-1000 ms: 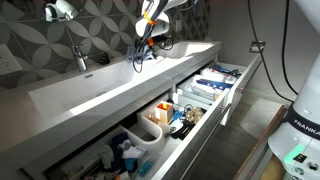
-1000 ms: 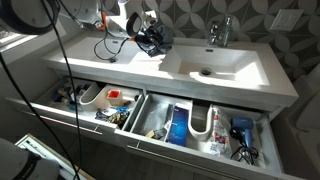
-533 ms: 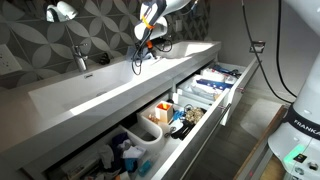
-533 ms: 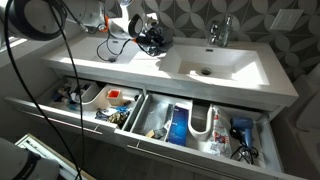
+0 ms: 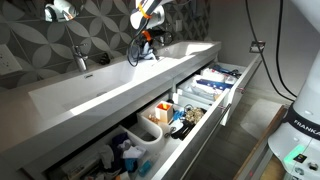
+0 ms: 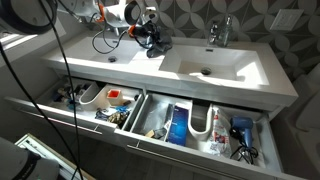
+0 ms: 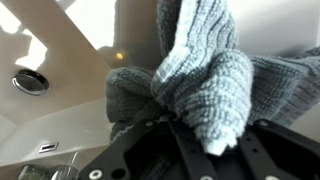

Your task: Pick up the blue towel and wipe the bathroom counter, put the blue towel back on the bathroom counter

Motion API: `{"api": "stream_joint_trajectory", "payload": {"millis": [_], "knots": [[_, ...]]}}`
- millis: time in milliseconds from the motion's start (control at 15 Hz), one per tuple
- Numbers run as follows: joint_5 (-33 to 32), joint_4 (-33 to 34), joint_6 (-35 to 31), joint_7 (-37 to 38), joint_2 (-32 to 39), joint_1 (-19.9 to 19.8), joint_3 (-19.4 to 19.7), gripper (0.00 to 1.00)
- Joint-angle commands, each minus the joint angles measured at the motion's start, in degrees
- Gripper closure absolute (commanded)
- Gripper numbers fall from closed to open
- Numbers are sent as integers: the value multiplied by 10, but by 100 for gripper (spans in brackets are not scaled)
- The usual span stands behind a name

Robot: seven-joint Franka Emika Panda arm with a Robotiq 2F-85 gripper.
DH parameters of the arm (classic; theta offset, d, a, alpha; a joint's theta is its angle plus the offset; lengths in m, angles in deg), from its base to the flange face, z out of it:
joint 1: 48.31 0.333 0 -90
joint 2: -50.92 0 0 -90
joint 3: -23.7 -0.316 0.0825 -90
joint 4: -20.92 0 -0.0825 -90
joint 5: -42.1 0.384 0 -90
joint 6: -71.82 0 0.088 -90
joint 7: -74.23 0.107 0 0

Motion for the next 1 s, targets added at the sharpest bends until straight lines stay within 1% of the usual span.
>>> {"api": "stream_joint_trajectory", "payload": {"millis": [0, 267, 467, 933], "knots": [[-20, -16, 64, 22, -47, 2, 5, 93], [-21, -49, 156, 10, -116, -5, -8, 93], [-22, -89, 208, 11, -174, -7, -13, 93], [-33, -231, 308, 25, -325, -14, -19, 93]]}}
